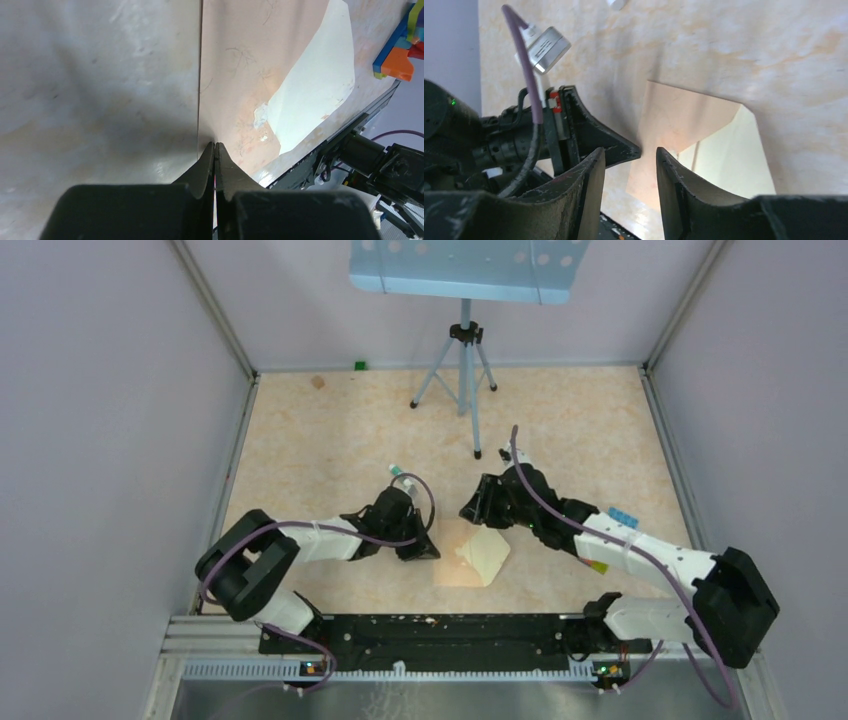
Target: Place the letter into the envelope and seal it
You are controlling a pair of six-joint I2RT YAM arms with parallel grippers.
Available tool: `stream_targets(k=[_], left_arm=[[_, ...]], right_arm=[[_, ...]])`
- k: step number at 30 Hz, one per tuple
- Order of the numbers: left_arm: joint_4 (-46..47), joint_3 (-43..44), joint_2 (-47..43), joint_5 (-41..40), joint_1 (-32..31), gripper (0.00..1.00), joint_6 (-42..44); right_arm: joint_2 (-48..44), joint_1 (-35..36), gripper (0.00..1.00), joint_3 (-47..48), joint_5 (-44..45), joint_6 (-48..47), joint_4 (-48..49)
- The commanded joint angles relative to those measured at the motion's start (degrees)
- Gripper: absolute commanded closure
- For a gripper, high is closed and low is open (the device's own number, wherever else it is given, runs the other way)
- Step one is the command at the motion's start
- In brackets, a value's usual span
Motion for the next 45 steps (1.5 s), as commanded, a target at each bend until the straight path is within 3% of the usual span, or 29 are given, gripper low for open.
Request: stream_targets(k=[1, 10, 14, 19, 22, 27, 31, 38, 45], left_arm=[[3.62, 4.58, 3.99, -1.43, -2.07, 1.0, -1.18], [2.76, 8.59, 5.28, -3.73, -6.84, 0.99, -2.36], [-3.79, 12.13, 1.51, -7.65, -7.12, 0.85, 1.17], [-15.24, 15.66, -6.36, -15.21, -4.39, 0.41, 7.8], [-22.49, 17.25, -11.76, -23.29, -2.05, 0.04, 11.07], [-27.82, 17.87, -22.29, -31.19, 5.04, 0.01, 14.29], [-32.15, 20.07, -26.4, -31.21, 11.3, 0.01, 16.31], [-36.41, 22.48, -27.17, -20.96, 22.85, 0.01, 20.12], [-35.63, 20.77, -28.03, -10.79, 29.64, 0.01, 21.97]], right_arm=[[-3.39, -5.27, 0.57, 2.57, -0.62, -4.5, -6.94], [-2.0, -7.56, 0.52, 4.15, -3.37, -8.49, -9.33], [0.4, -7.57, 0.48, 6.09, -3.66, -9.58, -8.58], [4.92, -7.52, 0.35, 10.32, -3.47, -11.69, -7.17], [8.48, -7.52, 0.26, 12.76, -3.16, -13.02, -5.4], [15.06, -7.55, 0.16, 17.76, -3.32, -16.8, -1.49], [23.21, -7.4, 0.16, 23.72, -4.13, -20.5, 0.76], [38.58, -4.4, 0.21, 38.54, -3.02, -27.36, -1.35], [49.03, -1.66, 0.32, 49.72, -1.69, -31.32, -6.09]])
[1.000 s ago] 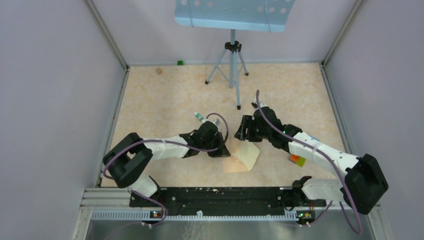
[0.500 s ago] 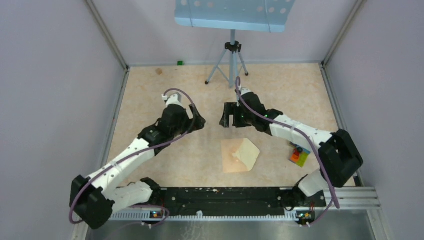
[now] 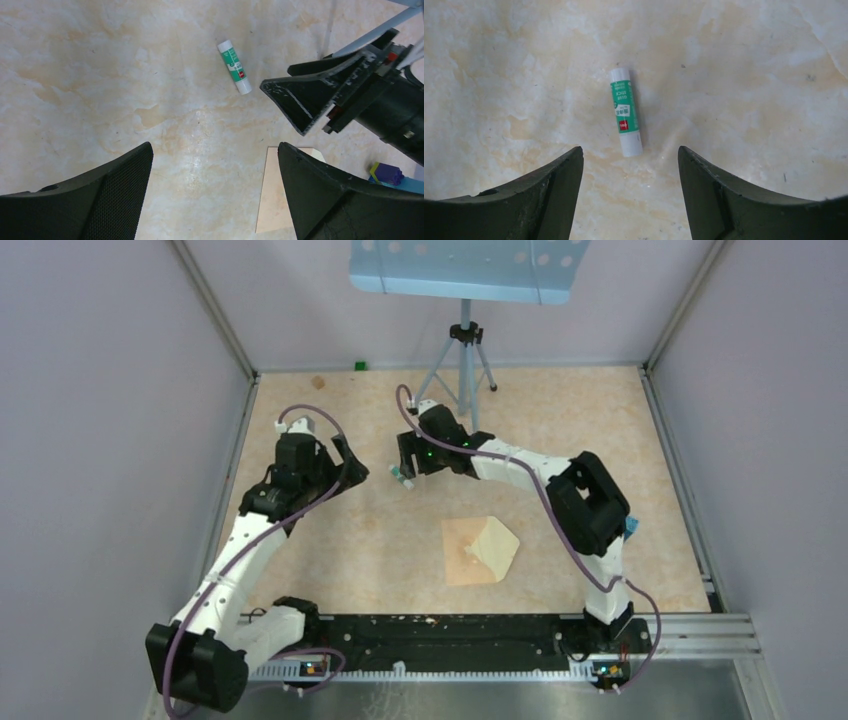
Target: Place the letter into the envelope and seal it
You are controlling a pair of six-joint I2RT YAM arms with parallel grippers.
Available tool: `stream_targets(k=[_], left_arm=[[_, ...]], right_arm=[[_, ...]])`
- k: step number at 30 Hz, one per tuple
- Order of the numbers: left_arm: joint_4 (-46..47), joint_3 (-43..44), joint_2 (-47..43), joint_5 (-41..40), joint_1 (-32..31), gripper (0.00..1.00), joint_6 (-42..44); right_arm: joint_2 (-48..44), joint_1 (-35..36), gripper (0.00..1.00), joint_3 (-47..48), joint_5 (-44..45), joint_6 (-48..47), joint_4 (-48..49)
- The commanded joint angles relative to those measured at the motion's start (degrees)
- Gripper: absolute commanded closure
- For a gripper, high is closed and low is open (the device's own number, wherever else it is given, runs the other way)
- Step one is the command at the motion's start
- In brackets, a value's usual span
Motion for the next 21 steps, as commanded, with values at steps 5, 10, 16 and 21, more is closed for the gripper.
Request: stream_targets(k=[5, 10, 16, 21], left_arm=[[1.0, -0.11, -1.62, 10.31, 3.43, 0.01, 3.32], [2.38, -0.93, -1.97, 12.83, 3.79, 0.01, 3.88], [2.69, -1.08, -1.53, 14.76, 4.07, 0.01, 5.22], [3.01, -0.49, -1.28, 15.42, 4.07, 0.01, 7.0]], right_arm=[[8.44, 2.97, 0.36, 10.09, 4.83, -5.18, -5.44], [12.24, 4.07, 0.44, 14.45, 7.47, -6.26, -8.05], [16.26, 5.39, 0.46, 18.39, 8.63, -7.01, -10.26], [18.38, 5.95, 0.54, 20.23, 9.02, -6.96, -11.7]])
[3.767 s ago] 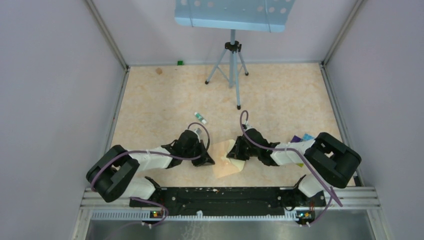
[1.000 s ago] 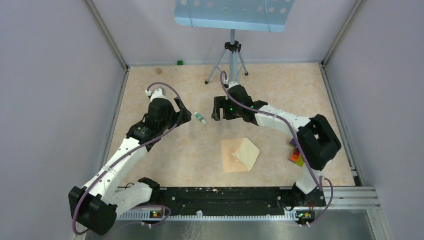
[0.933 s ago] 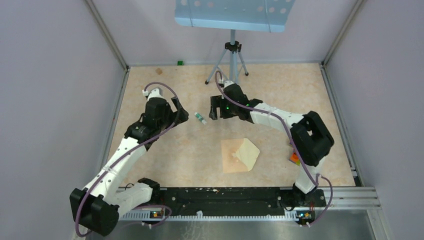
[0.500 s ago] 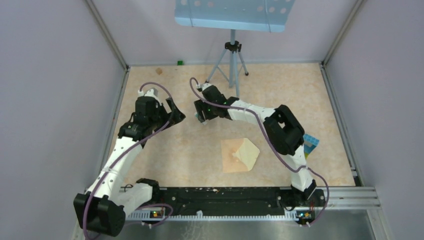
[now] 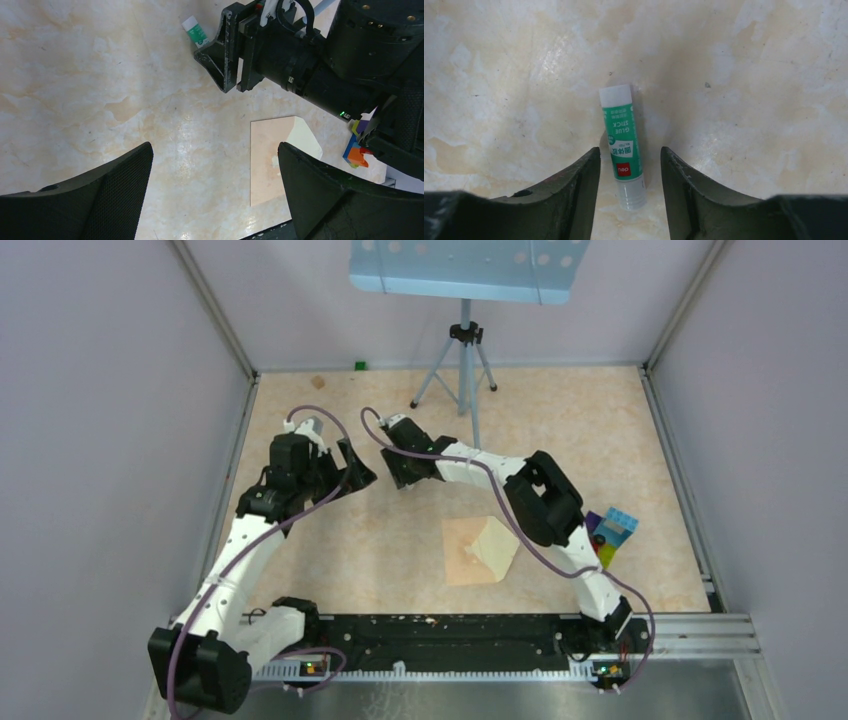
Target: Place the letter into the envelope and seal it
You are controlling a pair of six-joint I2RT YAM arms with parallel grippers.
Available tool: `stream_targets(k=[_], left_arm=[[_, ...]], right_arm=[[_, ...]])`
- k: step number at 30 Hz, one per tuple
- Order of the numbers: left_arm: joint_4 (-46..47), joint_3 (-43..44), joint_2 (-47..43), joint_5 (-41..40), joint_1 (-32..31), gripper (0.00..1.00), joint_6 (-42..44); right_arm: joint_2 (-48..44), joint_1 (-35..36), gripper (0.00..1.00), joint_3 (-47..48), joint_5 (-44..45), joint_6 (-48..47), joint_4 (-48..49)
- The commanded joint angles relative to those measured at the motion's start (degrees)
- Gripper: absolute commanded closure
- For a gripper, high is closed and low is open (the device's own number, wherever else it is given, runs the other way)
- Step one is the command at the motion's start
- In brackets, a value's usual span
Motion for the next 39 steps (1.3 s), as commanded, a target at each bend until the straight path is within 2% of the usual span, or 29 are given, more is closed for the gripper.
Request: stream_targets(k=[1, 5, 11, 15, 18, 21, 25, 30, 34, 39], left_arm=[[2.56, 0.59, -0.74, 1.85, 0.35, 0.01, 2.89], [4.0, 1.36, -1.13, 3.67, 0.35, 0.01, 5.23], [7.32, 3.15, -1.44, 7.17, -0.05, 0.01, 8.67], [9.76, 4.74, -2.13, 4.92, -5.14, 0.03, 14.52], [13.9, 4.73, -3.85, -4.68, -16.97, 0.04, 22.25], [20.36, 2.67, -5.56, -12.03, -27.16, 0.09, 34.56], [24.06, -0.26, -6.78, -11.05, -35.27, 0.21, 51.38], [23.75, -4.96, -9.15, -10.07, -46.44, 0.23, 70.86], [22.7, -6.61, -9.27, -7.76, -50.56, 0.26, 78.33], [18.46, -5.37, -5.02, -6.42, -56.07, 0.28, 82.74]], right_arm=[[1.71, 1.15, 0.59, 2.69, 0.93, -0.63, -1.69], [1.38, 1.19, 0.8, 2.24, 0.88, -0.37, -2.45], [-3.26, -0.23, 1.0, -1.58, -2.36, -0.88, -2.88], [-11.22, -4.39, 1.0, -7.87, -13.23, -0.13, -3.57], [-19.97, -7.81, 1.0, -14.58, -21.26, 0.59, -3.97], [-28.29, -8.53, 1.0, -20.64, -23.51, 0.61, -6.29], [-39.79, -9.09, 1.0, -32.3, -28.66, 3.76, -7.02], [-53.41, -9.11, 1.0, -43.63, -31.21, 6.32, -11.38], [-60.73, -9.11, 1.0, -45.19, -35.1, 6.4, -17.31], [-63.91, -9.09, 1.0, -43.0, -38.35, 5.24, -25.33]])
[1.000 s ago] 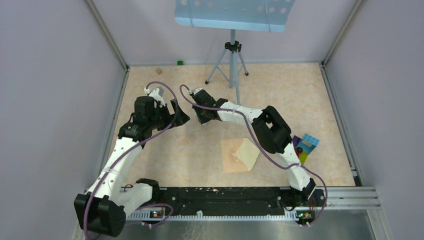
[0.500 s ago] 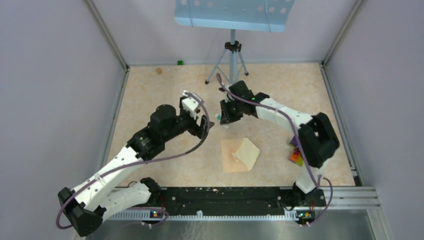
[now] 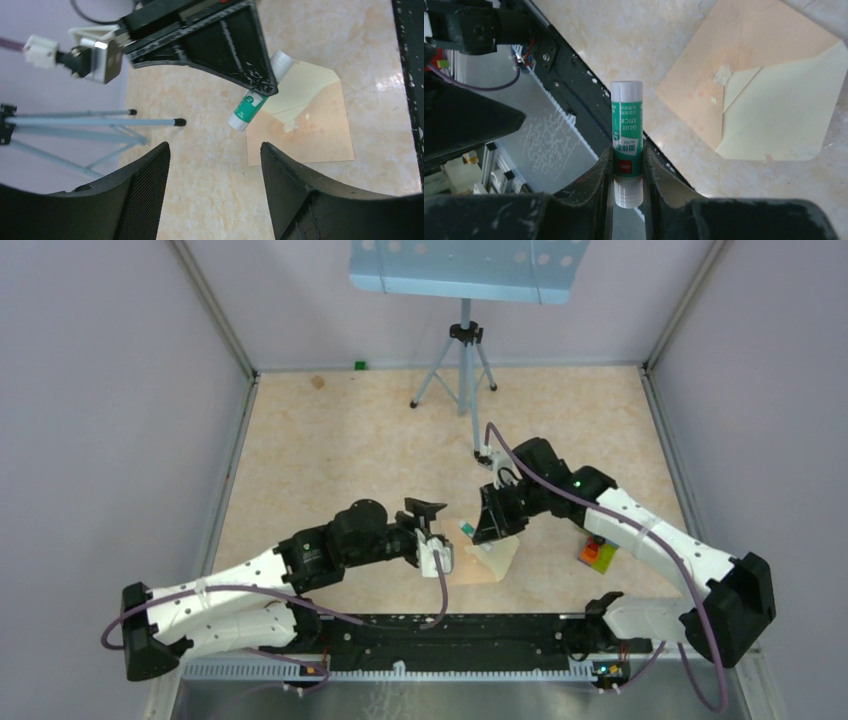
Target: Place the letter into the envelope and seal it
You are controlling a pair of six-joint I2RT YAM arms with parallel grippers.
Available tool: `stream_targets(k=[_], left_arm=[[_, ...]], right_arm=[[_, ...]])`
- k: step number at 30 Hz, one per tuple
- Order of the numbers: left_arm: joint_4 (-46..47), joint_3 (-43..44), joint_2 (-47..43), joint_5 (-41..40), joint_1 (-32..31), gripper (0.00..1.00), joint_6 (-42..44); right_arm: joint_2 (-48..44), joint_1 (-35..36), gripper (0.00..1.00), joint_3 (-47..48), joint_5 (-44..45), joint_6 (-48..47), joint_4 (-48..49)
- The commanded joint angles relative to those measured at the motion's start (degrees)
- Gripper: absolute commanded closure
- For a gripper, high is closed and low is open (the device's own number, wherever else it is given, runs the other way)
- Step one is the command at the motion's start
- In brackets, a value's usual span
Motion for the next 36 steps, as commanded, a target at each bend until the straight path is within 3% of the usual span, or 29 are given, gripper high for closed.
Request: stream_targets(k=[1, 10, 17, 32, 36], left_arm=[[-1.13, 0.83, 3.52, 0.62, -5.29, 0.28, 9.14], [2.4, -0.73, 8.48, 0.11, -8.25, 0.27, 11.19], [4.03, -1.19, 10.24, 1.98, -8.25, 0.31, 9.82], [7.27, -0.79, 13.3, 7.0, -8.69, 0.51, 5.82], [8.49, -0.78, 13.96, 8.41, -8.69, 0.61, 4.21]], right_arm=[[-2.9, 0.33, 1.0, 3.25, -4.68, -0.37, -8.05], [-1.05, 2.09, 1.0, 6.28, -6.84, -1.05, -13.76], [-0.02, 4.47, 1.0, 6.71, -7.8, 0.98, -12.18], [1.01, 5.91, 1.0, 6.9, -8.29, 1.85, -11.5], [1.04, 6.0, 1.0, 6.33, -8.44, 2.19, -10.93]])
